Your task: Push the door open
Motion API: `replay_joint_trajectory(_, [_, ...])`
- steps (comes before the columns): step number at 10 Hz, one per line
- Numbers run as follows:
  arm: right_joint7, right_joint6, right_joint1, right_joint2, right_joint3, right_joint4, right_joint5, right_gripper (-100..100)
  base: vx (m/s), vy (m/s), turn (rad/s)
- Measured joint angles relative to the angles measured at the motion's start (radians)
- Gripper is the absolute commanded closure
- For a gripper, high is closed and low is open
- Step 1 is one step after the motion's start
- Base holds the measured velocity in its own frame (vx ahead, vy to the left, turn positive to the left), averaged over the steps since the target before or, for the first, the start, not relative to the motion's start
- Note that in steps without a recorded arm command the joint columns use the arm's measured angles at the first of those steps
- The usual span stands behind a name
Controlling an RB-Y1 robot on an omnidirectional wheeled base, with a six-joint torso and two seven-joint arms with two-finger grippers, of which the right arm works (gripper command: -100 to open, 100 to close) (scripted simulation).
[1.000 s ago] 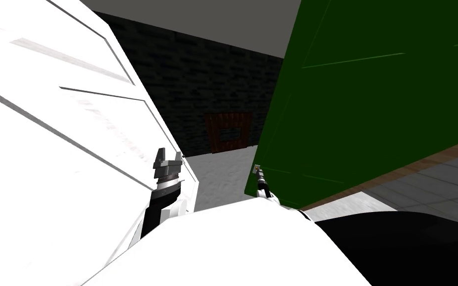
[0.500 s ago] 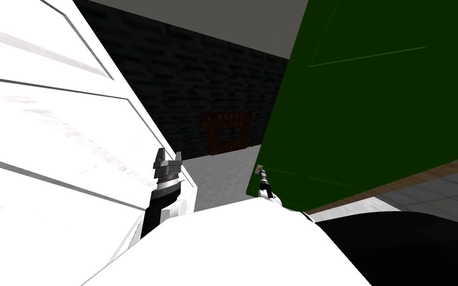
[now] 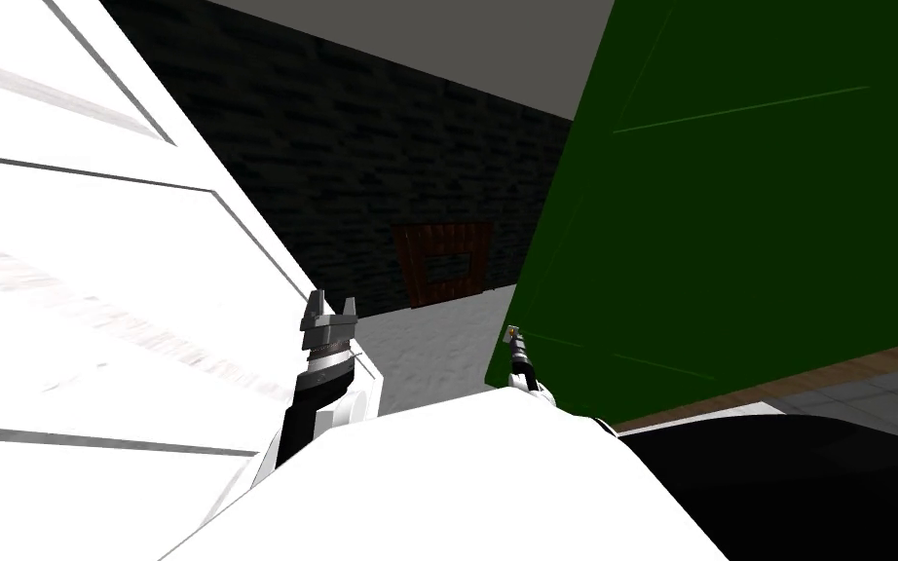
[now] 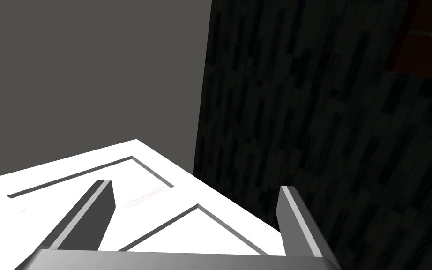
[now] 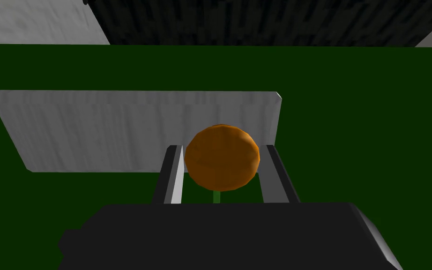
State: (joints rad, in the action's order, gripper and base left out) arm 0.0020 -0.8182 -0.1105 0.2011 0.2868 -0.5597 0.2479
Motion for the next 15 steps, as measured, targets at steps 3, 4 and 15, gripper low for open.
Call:
replay_joint_trajectory(3, [0.011,-0.012,-0.011,0.009,0.033,0.02,0.021,100,0.197,-0.002,-0.047])
replay_joint_trajectory(4, [0.011,-0.031,-0.025,0.017,0.043,0.055,0.028,100,0.13,0.008,-0.027])
replay_joint_trajectory(15, [0.056,0.001,0.027,0.012,0.129,-0.006,0.084,100,0.169,-0.019,-0.036])
